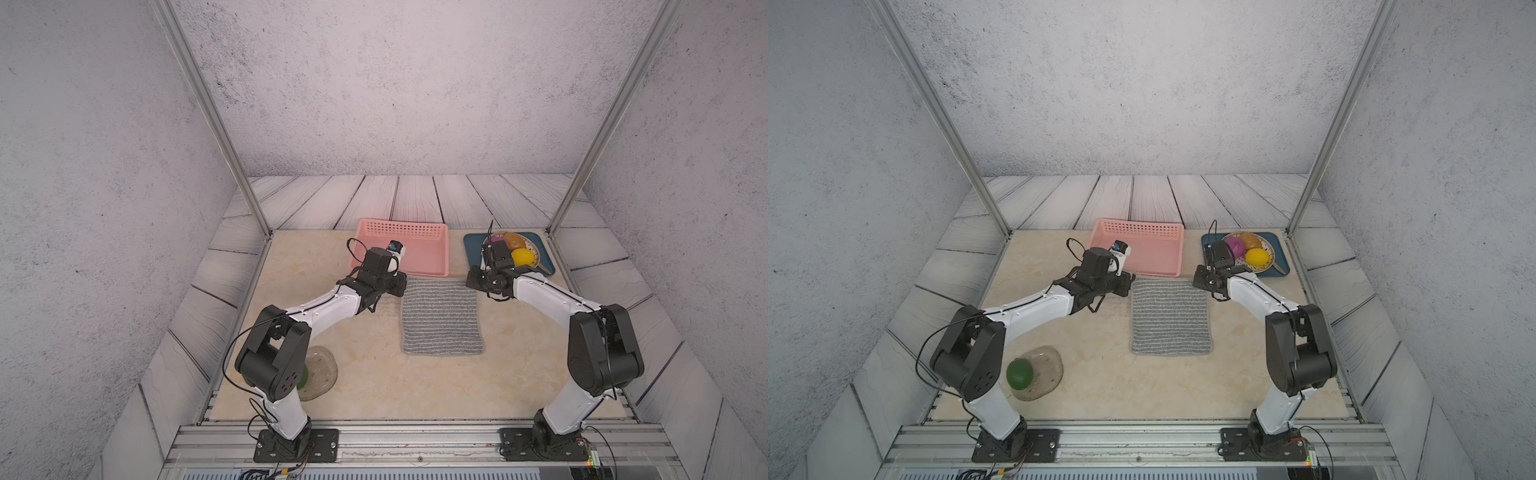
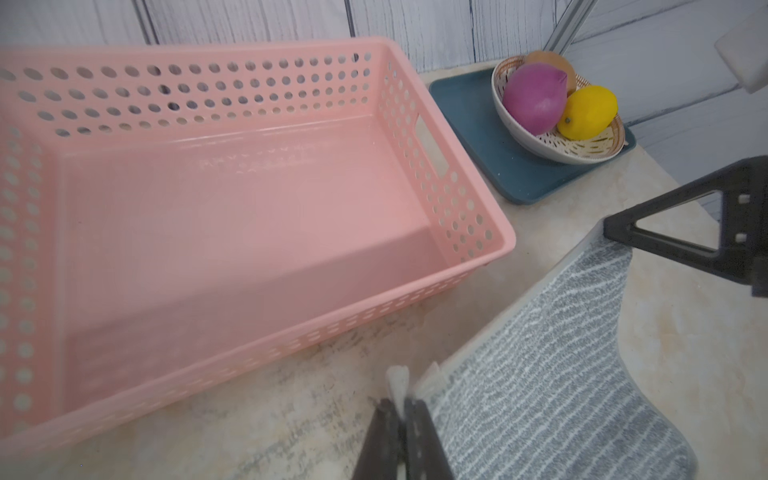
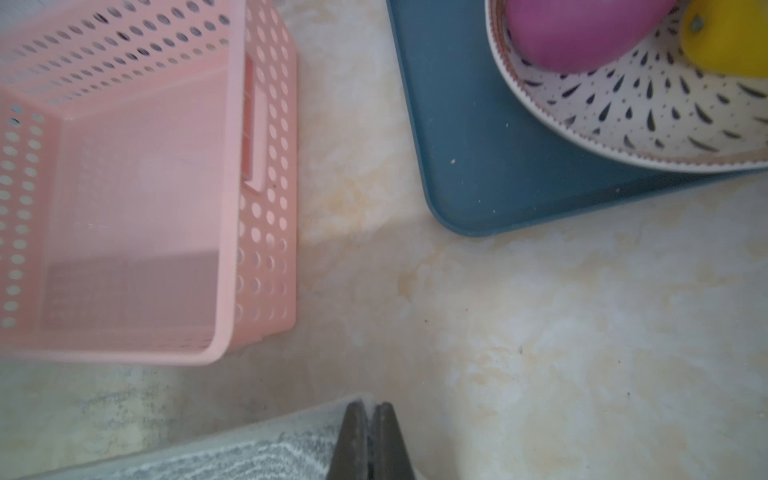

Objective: Fold the square dishcloth
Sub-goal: Fold the cleaning item at the center of the board.

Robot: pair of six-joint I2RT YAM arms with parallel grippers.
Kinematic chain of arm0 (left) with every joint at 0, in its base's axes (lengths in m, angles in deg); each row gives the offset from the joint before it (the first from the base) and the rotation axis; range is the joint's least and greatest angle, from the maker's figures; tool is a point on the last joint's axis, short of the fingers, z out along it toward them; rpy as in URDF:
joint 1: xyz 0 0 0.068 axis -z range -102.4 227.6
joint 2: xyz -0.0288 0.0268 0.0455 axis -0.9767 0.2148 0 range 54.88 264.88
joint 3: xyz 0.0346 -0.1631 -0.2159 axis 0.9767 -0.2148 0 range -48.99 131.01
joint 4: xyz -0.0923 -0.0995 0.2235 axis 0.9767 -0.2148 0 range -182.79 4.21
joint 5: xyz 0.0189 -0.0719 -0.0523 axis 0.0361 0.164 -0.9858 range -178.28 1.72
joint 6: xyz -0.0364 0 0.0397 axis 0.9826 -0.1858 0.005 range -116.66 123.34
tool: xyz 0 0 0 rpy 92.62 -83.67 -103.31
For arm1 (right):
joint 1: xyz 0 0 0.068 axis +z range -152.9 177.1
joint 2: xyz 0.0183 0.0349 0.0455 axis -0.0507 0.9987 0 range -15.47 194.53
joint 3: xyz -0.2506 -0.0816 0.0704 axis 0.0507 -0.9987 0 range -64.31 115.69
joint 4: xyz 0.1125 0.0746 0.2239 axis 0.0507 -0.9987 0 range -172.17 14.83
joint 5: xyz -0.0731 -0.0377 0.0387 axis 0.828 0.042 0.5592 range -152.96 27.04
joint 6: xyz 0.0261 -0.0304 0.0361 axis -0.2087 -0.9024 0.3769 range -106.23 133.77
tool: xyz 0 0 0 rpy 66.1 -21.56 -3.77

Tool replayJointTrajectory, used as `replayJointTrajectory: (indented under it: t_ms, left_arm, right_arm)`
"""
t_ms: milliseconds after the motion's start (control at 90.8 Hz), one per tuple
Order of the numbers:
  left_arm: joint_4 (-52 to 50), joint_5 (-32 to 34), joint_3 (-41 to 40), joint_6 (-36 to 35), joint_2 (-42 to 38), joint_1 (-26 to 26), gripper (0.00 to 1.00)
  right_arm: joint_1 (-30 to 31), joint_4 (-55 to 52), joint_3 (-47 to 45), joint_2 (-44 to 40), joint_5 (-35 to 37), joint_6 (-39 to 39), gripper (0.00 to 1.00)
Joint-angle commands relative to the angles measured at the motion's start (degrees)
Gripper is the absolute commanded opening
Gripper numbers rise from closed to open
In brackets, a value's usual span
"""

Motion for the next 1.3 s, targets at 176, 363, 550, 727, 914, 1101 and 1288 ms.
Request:
replayJointTrajectory:
  t_ms: [176,363,550,727,914,1101,1288]
  left_arm:
    - [2.33,-3.19,0.84,-0.91,2.17,-1.45,0.00]
    - [5.10,-5.70,-2.30,-1.27,2.33,-1.37,0.00]
    - [6.49,-9.34,-5.42,-1.06,0.79,-1.28,0.00]
    - [8.17,-10.43,-10.63,1.15,-1.62,-0.85,0.00]
    - [8.74,-10.63,-14.65,3.00,-3.31,-0.63,0.00]
    - [8.73,-10.66,-17.24,3.50,-4.78,0.08,0.00]
    - [8.79,-10.81,-19.04,4.11,-5.69,0.72,0.00]
  right_arm:
    - [-0.20,-0.97,0.98,2.12,1.02,-0.33,0.00]
    - [-0.20,-0.12,-1.14,1.87,-0.60,0.03,0.00]
    - [-0.09,0.92,-4.58,-0.60,-1.96,0.63,0.00]
    - [-0.15,1.45,-8.64,-3.22,-2.97,1.66,0.00]
    - [-0.19,2.05,-12.24,-5.52,-4.63,2.81,0.00]
    - [-0.12,2.28,-15.26,-7.06,-5.83,3.70,0.00]
    - [-0.15,2.51,-17.53,-8.50,-6.41,4.43,0.00]
